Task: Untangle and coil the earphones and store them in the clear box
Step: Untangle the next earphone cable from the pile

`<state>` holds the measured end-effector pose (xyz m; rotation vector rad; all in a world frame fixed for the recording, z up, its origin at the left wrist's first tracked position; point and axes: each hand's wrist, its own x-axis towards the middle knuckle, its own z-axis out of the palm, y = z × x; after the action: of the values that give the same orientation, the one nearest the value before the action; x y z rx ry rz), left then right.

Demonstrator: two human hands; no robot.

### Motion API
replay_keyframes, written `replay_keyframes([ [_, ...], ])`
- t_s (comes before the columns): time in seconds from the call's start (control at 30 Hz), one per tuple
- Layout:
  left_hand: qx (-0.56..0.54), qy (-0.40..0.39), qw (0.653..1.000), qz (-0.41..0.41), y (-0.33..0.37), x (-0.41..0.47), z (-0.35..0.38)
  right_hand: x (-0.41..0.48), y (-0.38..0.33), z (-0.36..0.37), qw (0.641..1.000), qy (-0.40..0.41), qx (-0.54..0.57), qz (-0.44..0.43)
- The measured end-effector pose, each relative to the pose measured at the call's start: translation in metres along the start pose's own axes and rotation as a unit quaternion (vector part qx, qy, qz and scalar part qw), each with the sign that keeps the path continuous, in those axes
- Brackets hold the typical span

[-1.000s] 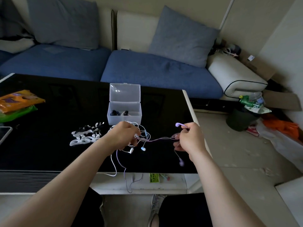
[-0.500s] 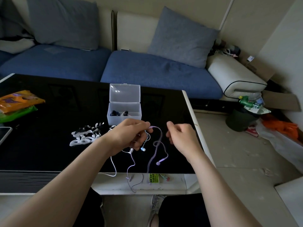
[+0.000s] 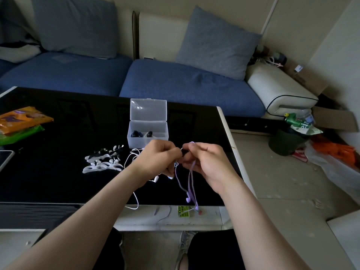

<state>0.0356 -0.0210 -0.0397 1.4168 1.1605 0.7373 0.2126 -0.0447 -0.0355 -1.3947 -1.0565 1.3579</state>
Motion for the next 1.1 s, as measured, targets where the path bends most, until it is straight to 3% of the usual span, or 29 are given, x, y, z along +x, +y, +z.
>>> replay_keyframes([
  [0.1,0.033,0.056,0.996,0.061,-0.004,0.005,-0.003,-0.002,-0.002,-0.003,0.999,-0.033,-0.033,0.005],
  [0.23,0.124,-0.085,0.982,0.114,-0.013,0.008,-0.002,-0.006,-0.008,-0.001,0.994,-0.102,-0.042,0.021],
  [0.3,0.112,-0.105,0.984,0.092,-0.016,0.009,0.0,-0.006,-0.01,0.0,0.995,-0.094,-0.013,0.01],
  [0.5,0.011,-0.094,0.994,0.047,-0.015,0.008,-0.008,0.002,-0.011,-0.01,0.993,0.072,0.08,-0.047],
  [0.57,-0.023,-0.079,0.996,0.033,-0.014,0.009,-0.012,0.004,-0.007,-0.014,0.989,0.135,0.014,-0.058],
  [0.63,-0.035,-0.068,0.997,0.027,-0.013,0.009,-0.015,0.005,0.0,-0.018,0.975,0.176,-0.121,-0.061],
  [0.7,-0.033,-0.054,0.998,0.029,-0.012,0.009,-0.018,0.006,0.007,-0.02,0.96,0.158,-0.23,-0.036],
  [0.77,-0.041,-0.048,0.998,0.031,-0.012,0.009,-0.02,0.006,0.012,-0.017,0.958,0.1,-0.268,-0.009],
  [0.97,-0.01,-0.068,0.997,0.035,-0.006,0.004,-0.017,0.004,0.005,0.008,0.984,-0.052,-0.159,-0.069],
  [1.1,0.025,-0.042,0.999,0.003,-0.01,0.005,-0.02,0.005,0.009,0.01,0.952,0.007,-0.27,-0.142],
])
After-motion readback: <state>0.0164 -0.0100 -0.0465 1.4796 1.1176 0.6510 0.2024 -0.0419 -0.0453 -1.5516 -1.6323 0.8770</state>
